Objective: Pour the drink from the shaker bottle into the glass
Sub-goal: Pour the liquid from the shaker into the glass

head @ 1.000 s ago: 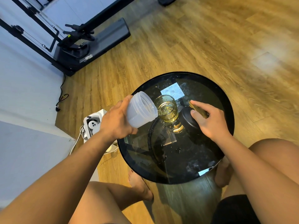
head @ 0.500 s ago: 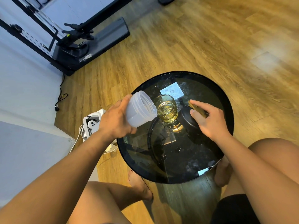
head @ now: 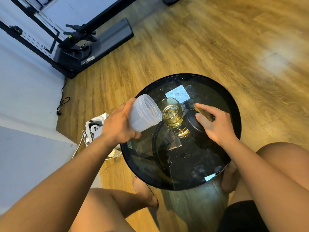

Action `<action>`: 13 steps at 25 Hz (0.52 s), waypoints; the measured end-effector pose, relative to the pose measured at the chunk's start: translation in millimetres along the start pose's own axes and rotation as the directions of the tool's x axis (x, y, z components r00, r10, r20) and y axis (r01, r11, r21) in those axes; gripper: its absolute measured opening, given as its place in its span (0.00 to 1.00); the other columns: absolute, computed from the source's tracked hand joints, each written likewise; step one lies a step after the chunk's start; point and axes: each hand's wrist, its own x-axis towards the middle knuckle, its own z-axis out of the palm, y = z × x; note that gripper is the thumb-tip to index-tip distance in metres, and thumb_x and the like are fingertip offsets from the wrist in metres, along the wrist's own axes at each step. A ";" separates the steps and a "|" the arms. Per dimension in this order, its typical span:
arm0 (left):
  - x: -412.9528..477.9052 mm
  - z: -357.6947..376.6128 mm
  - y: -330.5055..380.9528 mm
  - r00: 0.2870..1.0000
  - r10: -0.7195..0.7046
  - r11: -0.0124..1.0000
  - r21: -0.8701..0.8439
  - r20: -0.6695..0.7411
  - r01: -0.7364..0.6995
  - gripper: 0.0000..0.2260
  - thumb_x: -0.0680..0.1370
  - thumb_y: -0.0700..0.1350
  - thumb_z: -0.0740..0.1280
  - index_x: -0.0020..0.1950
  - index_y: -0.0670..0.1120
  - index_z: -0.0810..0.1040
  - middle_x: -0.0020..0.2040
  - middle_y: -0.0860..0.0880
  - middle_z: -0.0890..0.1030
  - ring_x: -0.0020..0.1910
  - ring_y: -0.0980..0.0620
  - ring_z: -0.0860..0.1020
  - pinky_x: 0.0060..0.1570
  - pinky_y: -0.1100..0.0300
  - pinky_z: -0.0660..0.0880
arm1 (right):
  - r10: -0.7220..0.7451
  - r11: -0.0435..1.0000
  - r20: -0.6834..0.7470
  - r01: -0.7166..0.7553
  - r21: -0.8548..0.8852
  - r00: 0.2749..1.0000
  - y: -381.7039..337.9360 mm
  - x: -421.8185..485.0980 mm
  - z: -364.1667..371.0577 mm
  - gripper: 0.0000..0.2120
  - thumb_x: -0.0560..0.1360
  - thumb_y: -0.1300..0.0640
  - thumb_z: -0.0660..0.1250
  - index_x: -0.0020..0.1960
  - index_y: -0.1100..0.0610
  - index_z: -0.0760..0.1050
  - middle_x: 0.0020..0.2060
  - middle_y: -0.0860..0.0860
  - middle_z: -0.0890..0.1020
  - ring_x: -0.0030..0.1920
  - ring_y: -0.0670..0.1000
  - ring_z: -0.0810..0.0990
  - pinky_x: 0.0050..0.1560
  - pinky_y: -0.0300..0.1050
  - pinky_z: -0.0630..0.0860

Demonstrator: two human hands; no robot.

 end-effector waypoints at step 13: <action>1.1 -1.7 -0.4 1.000 0.011 1.000 0.016 0.006 -0.011 0.54 0.61 0.49 0.83 0.80 0.57 0.56 0.66 0.50 0.74 0.63 0.41 0.75 0.55 0.40 0.79 | 0.006 1.000 0.004 -0.006 0.010 1.000 -0.4 0.2 -0.2 0.14 0.74 0.52 0.70 0.59 0.42 0.79 0.56 0.42 0.80 0.56 0.42 0.75 0.53 0.32 0.69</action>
